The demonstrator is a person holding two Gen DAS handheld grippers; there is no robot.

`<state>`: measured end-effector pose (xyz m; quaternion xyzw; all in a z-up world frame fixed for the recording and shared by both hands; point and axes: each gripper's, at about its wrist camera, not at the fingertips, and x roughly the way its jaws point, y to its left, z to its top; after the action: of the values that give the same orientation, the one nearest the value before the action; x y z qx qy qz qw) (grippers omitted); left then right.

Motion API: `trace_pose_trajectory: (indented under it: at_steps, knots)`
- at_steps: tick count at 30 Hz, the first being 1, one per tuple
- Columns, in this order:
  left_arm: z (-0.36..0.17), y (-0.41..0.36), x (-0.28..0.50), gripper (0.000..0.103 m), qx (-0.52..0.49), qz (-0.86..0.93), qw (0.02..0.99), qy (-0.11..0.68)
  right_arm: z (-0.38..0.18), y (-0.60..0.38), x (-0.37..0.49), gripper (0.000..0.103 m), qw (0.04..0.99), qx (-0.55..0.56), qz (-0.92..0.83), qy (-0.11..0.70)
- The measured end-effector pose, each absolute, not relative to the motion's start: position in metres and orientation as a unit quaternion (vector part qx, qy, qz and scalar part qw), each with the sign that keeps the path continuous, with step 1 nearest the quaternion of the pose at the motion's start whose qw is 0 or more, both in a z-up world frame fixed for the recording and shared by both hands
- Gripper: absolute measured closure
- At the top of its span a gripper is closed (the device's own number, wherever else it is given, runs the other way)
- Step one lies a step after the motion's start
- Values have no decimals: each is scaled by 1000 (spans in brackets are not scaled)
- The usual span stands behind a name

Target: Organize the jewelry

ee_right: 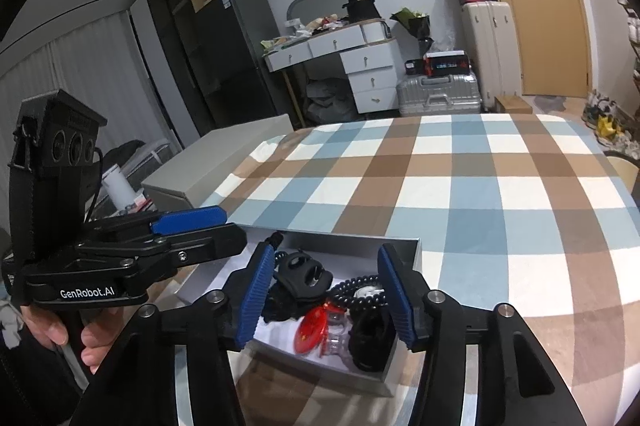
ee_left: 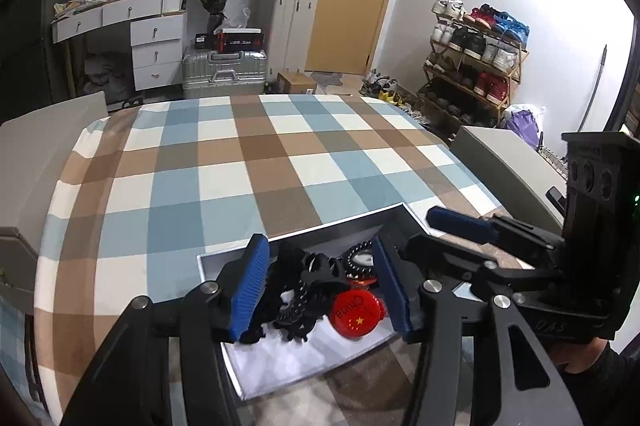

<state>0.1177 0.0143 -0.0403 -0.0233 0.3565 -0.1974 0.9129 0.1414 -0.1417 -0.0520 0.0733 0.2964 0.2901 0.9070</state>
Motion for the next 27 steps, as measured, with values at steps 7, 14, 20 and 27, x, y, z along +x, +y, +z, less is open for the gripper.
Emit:
trace_pose_trajectory:
  at_steps: [7, 14, 20, 27]
  knots:
    - [-31, 20, 102, 31, -24, -132, 940, 314, -39, -146, 123, 21, 923, 71, 286, 249]
    - [-12, 21, 78, 14, -8, -36, 974, 224, -27, -155, 104, 0, 940, 87, 258, 208]
    - [2, 30, 61, 1, -20, 20, 986, 163, -7, -162, 83, 0, 954, 88, 241, 155]
    - [11, 39, 46, 1, -37, 39, 991, 119, 3, -164, 53, 0, 970, 66, 220, 74]
